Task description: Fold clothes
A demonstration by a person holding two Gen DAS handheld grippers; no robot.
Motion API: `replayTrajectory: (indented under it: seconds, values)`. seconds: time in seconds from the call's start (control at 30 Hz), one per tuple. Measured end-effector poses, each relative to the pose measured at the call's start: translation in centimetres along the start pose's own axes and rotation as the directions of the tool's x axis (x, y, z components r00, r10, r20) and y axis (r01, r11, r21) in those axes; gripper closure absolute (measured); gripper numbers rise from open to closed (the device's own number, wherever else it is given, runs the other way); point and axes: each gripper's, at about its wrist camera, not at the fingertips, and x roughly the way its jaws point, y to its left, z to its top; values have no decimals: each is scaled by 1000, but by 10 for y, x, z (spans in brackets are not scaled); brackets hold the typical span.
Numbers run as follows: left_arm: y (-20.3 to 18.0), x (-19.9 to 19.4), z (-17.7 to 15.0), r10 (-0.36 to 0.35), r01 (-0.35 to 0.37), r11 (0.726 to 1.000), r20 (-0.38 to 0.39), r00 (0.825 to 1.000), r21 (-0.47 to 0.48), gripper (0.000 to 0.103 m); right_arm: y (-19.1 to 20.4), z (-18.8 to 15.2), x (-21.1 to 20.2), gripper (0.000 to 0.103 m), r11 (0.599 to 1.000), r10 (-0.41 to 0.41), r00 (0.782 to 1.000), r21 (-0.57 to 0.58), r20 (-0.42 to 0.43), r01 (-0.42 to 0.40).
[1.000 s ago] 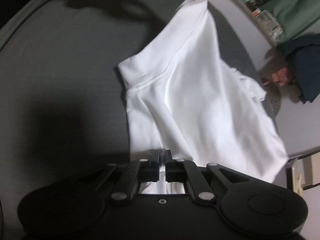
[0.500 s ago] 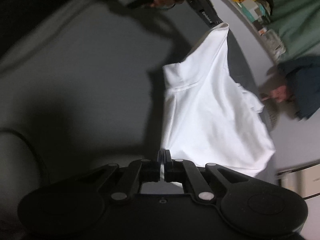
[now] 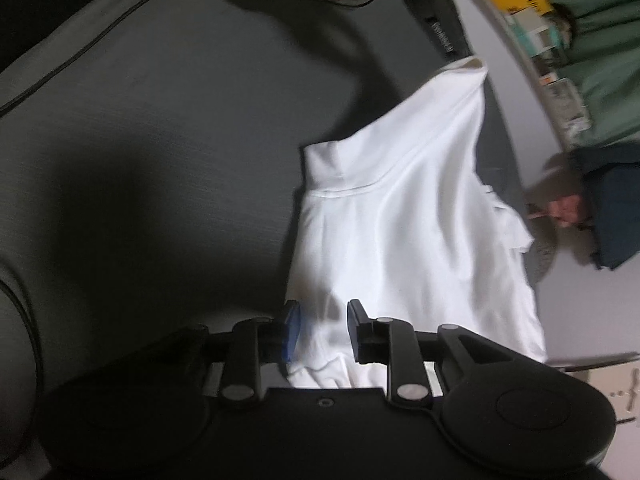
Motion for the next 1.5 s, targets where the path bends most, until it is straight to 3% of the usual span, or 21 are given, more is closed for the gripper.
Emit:
replayTrajectory:
  seconds: [0.07, 0.13, 0.23, 0.43, 0.53, 0.83, 0.97, 1.2, 1.27, 1.33, 1.43, 1.5]
  values:
    - [1, 0, 0, -2, 2, 1000, 1, 1000, -2, 99, -5, 2, 4, 80, 999, 34, 999, 7, -8, -34]
    - [1, 0, 0, -3, 3, 1000, 1, 1000, -5, 99, -9, 2, 5, 94, 998, 51, 999, 29, -10, -51]
    - [1, 0, 0, -5, 5, 1000, 1, 1000, -10, 99, -8, 3, 0, 95, 998, 41, 999, 36, 6, -42]
    - [2, 0, 1, -9, 9, 1000, 4, 1000, -13, 99, 4, 5, -4, 92, 1000, 14, 1000, -1, 6, -14]
    - [2, 0, 1, -9, 9, 1000, 4, 1000, -13, 99, 6, 9, 0, 81, 1000, -9, 1000, -20, -4, 9]
    - [1, 1, 0, -11, 11, 1000, 3, 1000, -15, 99, -14, 18, 19, 79, 993, 46, 999, 108, -6, -45]
    - [1, 3, 0, -11, 11, 1000, 3, 1000, -19, 99, -17, 17, 17, 95, 988, 29, 1000, 154, 8, -30]
    - [2, 2, 1, -5, 5, 1000, 8, 1000, -13, 99, -6, 13, 1, 100, 982, -74, 996, 177, 51, 64]
    - [3, 2, 1, -3, 3, 1000, 10, 1000, -11, 99, -3, 11, -10, 100, 968, -157, 985, 208, 75, 139]
    - [1, -1, 4, 11, -11, 1000, 36, 999, 7, 99, -1, 5, -24, 100, 944, -269, 959, 221, 93, 244]
    - [-3, -11, 13, 45, -51, 997, 109, 993, 52, 99, -11, -7, -47, 100, 872, -442, 894, 267, 74, 410]
    - [-6, -18, 19, 65, -79, 994, 159, 985, 81, 99, -28, -17, -69, 100, 796, -534, 844, 362, 41, 486]
